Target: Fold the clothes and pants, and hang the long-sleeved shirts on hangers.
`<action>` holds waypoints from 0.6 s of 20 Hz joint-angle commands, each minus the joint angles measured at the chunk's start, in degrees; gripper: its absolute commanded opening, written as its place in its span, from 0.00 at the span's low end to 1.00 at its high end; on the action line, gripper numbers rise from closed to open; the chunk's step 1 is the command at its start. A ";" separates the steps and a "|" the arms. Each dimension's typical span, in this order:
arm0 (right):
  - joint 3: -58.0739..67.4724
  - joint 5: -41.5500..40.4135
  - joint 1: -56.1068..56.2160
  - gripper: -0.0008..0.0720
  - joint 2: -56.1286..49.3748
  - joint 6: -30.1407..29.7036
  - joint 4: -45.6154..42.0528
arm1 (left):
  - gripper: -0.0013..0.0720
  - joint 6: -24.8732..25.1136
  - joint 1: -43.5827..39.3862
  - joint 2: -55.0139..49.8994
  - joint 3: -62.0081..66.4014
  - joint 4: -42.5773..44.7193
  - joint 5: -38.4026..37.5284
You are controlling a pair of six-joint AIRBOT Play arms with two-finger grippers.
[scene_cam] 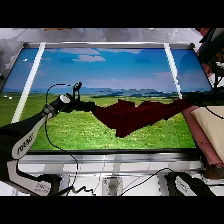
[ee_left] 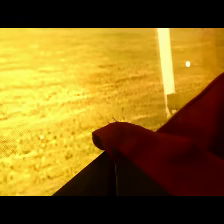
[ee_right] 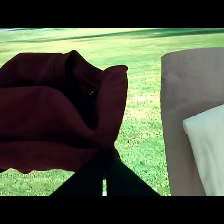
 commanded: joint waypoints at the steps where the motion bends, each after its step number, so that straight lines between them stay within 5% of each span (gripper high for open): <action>1: 0.04 -0.02 -0.04 0.02 0.00 0.02 0.02 | 0.06 1.99 0.09 0.33 1.38 0.07 -4.33; 8: 0.39 -5.81 -0.07 0.02 6.03 0.07 1.57 | 0.06 2.82 4.46 15.02 10.75 8.33 -5.20; 12: 1.55 -10.97 -0.07 0.02 13.14 0.09 2.91 | 0.06 2.82 9.70 30.69 14.03 9.53 1.07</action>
